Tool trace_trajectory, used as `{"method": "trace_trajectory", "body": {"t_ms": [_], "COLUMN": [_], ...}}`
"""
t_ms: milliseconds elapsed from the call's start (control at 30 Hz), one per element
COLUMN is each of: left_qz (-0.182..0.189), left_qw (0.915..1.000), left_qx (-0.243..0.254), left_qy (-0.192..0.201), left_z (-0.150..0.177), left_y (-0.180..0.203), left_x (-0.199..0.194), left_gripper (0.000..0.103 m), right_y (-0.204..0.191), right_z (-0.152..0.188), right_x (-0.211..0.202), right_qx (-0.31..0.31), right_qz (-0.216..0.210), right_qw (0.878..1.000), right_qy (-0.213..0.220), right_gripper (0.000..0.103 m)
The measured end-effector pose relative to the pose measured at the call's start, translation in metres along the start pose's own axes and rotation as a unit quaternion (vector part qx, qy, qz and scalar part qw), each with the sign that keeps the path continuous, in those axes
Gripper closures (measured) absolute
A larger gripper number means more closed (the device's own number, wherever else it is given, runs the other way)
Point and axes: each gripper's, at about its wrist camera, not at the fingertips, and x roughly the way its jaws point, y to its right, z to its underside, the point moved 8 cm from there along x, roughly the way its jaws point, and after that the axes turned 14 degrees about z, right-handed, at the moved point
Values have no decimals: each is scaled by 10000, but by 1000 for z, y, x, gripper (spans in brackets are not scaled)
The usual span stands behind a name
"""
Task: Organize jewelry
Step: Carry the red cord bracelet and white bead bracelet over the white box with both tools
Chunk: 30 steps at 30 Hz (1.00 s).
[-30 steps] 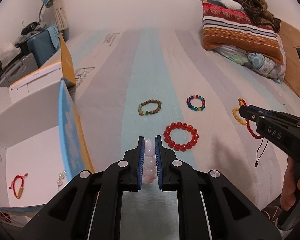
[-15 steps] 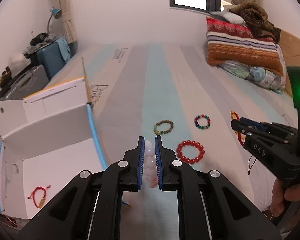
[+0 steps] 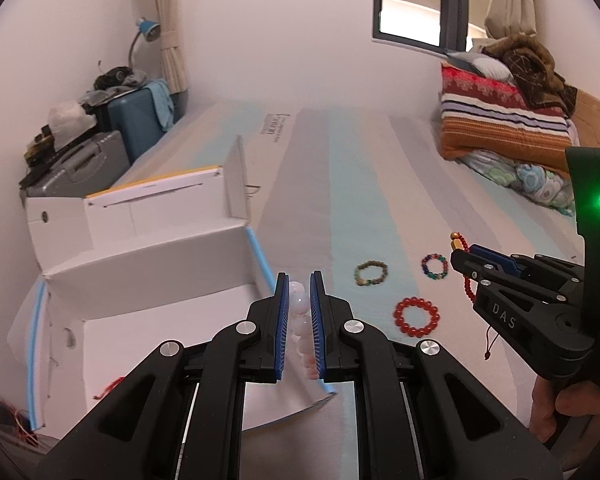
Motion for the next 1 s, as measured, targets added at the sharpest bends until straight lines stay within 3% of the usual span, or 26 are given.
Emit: {"method": "trace_trajectory", "body": {"t_ms": [567, 1000], "left_qz": [-711, -1054], "left_qw": [9961, 9897], "left_qx": [-530, -944], "left_qy": [18, -206], "left_z": [28, 69], "left_y": [-114, -181], "left_x": [-53, -62], "left_gripper": [92, 92], "right_y": [-127, -207], "right_z": [0, 26], "right_x": [-23, -10], "right_qx": [-546, -931], "right_qz": [-619, -874], "right_qw": [9965, 9917], "right_qy": [84, -150], "right_gripper": [86, 86]}}
